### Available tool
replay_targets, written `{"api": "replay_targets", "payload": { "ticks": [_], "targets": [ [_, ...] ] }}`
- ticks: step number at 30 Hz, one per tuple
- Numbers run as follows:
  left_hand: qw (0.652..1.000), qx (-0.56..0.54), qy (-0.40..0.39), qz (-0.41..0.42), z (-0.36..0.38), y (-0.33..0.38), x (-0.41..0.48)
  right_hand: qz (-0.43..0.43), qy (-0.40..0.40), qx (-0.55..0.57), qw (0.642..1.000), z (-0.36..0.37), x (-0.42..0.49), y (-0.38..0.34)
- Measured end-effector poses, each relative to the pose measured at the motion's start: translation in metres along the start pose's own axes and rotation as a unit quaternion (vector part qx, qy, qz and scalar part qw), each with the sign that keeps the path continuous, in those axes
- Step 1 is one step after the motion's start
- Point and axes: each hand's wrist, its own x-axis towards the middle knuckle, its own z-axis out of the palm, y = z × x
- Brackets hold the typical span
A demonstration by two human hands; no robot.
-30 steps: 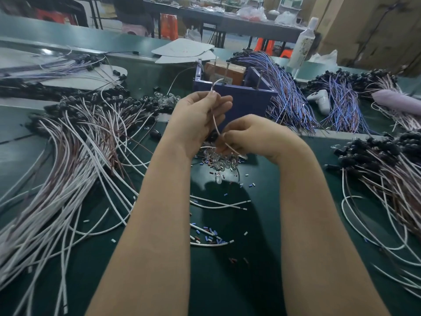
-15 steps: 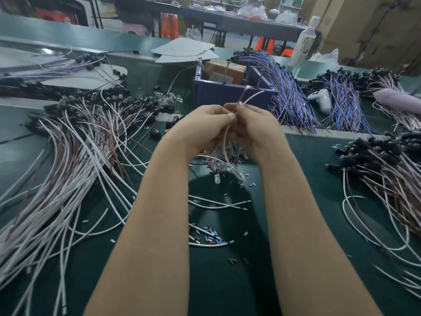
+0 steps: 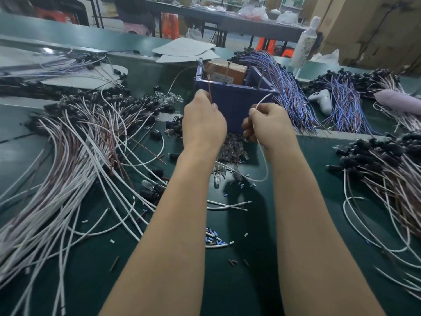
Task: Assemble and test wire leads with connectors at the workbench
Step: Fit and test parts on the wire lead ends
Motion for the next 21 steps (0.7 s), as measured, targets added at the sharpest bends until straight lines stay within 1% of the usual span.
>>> {"api": "replay_targets", "payload": {
  "ticks": [7, 10, 14, 17, 21],
  "targets": [
    [0.998, -0.055, 0.023, 0.001, 0.006, 0.001, -0.008, -0.035, 0.054, -0.077, 0.995, -0.002, 0.004, 0.006],
    [0.999, -0.031, 0.019, 0.003, 0.009, -0.005, -0.007, -0.028, 0.039, -0.081, 0.996, -0.003, 0.005, 0.004],
    [1.0, 0.003, -0.021, 0.015, 0.015, -0.005, -0.008, -0.046, 0.027, -0.091, 0.994, -0.002, 0.004, 0.002],
    [0.999, 0.022, -0.047, 0.014, 0.019, -0.003, -0.009, -0.07, 0.066, -0.083, 0.992, 0.0, 0.001, 0.001],
    [0.997, 0.012, -0.073, 0.016, 0.02, -0.002, -0.01, -0.092, 0.123, -0.067, 0.986, 0.0, -0.002, 0.002]
  ]
}}
